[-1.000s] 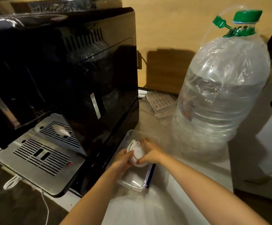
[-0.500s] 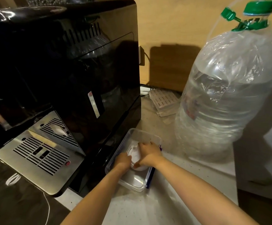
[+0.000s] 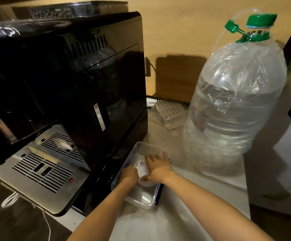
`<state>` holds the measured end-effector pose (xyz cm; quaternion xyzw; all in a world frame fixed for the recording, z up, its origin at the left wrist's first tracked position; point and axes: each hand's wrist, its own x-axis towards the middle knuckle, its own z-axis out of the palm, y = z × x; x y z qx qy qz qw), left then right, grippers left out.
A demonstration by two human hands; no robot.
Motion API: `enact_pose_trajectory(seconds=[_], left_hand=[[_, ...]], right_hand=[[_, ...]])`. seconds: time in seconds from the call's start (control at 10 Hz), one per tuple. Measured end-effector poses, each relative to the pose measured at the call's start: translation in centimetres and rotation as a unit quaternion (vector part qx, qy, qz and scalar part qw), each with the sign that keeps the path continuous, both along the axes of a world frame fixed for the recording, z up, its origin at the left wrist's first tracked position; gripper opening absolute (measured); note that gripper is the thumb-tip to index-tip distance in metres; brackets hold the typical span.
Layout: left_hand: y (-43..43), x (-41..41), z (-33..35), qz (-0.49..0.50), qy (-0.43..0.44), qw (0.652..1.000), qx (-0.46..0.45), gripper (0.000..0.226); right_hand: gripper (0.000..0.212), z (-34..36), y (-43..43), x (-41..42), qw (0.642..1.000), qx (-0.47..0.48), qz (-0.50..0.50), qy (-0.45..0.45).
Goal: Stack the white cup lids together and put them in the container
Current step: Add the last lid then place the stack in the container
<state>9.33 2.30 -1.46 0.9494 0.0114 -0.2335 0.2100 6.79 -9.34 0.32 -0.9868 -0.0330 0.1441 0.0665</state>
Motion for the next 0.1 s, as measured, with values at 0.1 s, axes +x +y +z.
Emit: enact_pose_trajectory(seconds=[0.1], left_hand=[[-0.24, -0.39, 1.6, -0.034, -0.071, 0.996, -0.028, 0.042]], right_hand=[[0.075, 1.71, -1.16, -0.32, 1.0, -0.001, -0.007, -0.02]])
